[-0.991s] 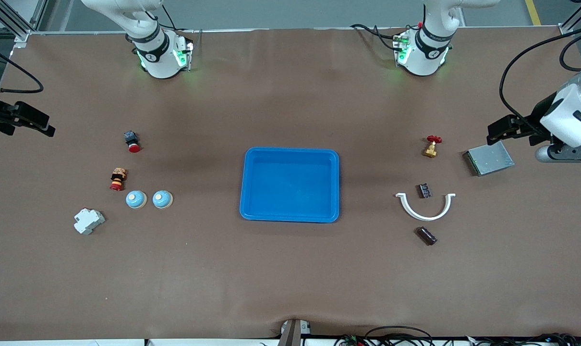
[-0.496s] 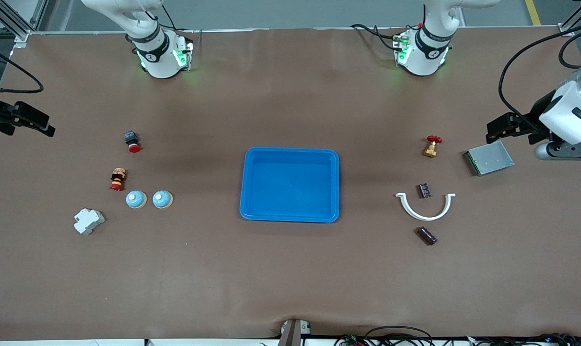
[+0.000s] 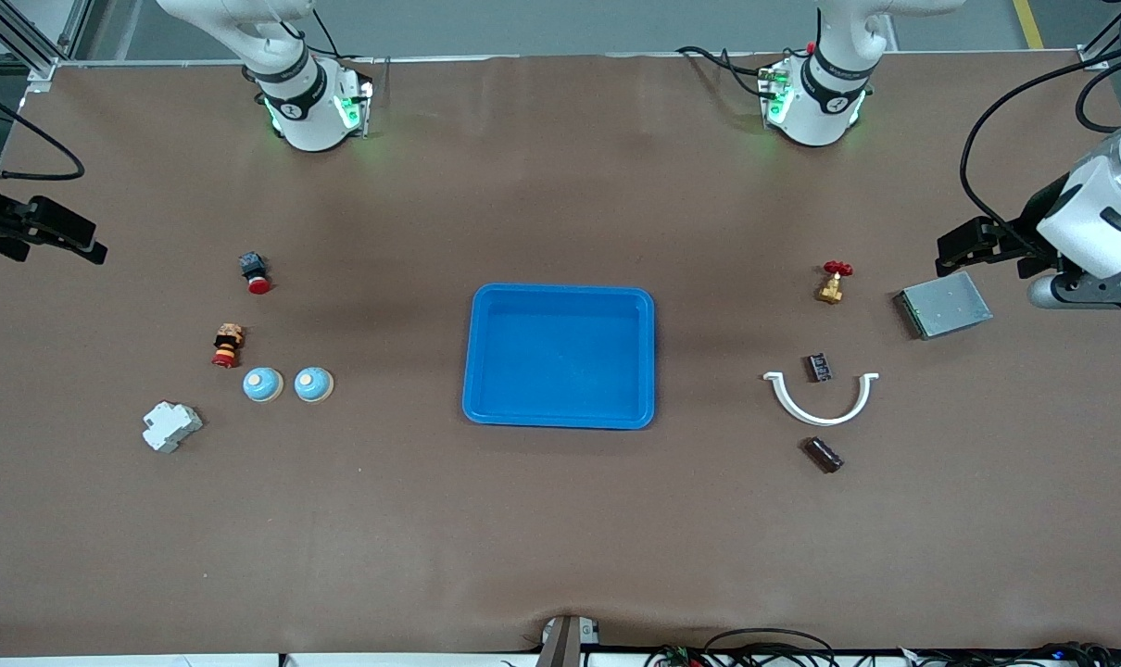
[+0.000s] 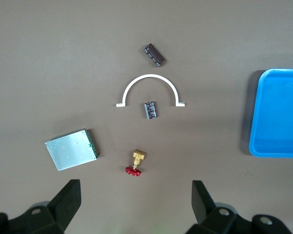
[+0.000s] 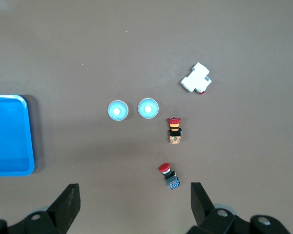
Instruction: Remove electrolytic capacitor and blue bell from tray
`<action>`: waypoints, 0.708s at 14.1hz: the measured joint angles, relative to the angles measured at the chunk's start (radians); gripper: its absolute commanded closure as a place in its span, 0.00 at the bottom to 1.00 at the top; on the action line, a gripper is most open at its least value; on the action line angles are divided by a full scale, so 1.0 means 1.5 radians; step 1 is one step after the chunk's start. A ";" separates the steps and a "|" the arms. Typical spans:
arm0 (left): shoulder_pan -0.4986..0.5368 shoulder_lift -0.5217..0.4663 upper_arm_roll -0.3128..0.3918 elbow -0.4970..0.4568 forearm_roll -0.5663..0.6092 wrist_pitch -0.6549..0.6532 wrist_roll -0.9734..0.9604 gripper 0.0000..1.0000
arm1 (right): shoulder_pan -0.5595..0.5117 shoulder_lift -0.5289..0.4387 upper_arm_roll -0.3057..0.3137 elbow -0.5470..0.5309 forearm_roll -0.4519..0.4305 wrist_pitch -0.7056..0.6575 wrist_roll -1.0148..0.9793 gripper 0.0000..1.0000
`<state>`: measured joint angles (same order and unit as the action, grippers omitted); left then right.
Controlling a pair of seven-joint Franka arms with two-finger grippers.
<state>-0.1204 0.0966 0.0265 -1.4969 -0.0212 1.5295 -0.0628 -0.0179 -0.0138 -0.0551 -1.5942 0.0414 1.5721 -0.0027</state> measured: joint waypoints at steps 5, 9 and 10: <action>0.010 0.000 -0.006 -0.001 0.000 0.002 0.000 0.00 | 0.000 0.000 0.000 0.000 0.000 0.000 0.000 0.00; 0.073 0.000 -0.067 -0.002 0.000 0.006 0.000 0.00 | 0.000 0.000 0.001 0.000 0.001 0.000 0.000 0.00; 0.088 0.000 -0.081 -0.002 0.000 0.008 0.000 0.00 | 0.000 0.000 0.001 0.000 0.001 0.000 0.000 0.00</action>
<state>0.0115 0.0966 -0.0956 -1.4999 -0.0212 1.5421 -0.0628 -0.0177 -0.0134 -0.0538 -1.5945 0.0433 1.5720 -0.0027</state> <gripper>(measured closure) 0.000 0.000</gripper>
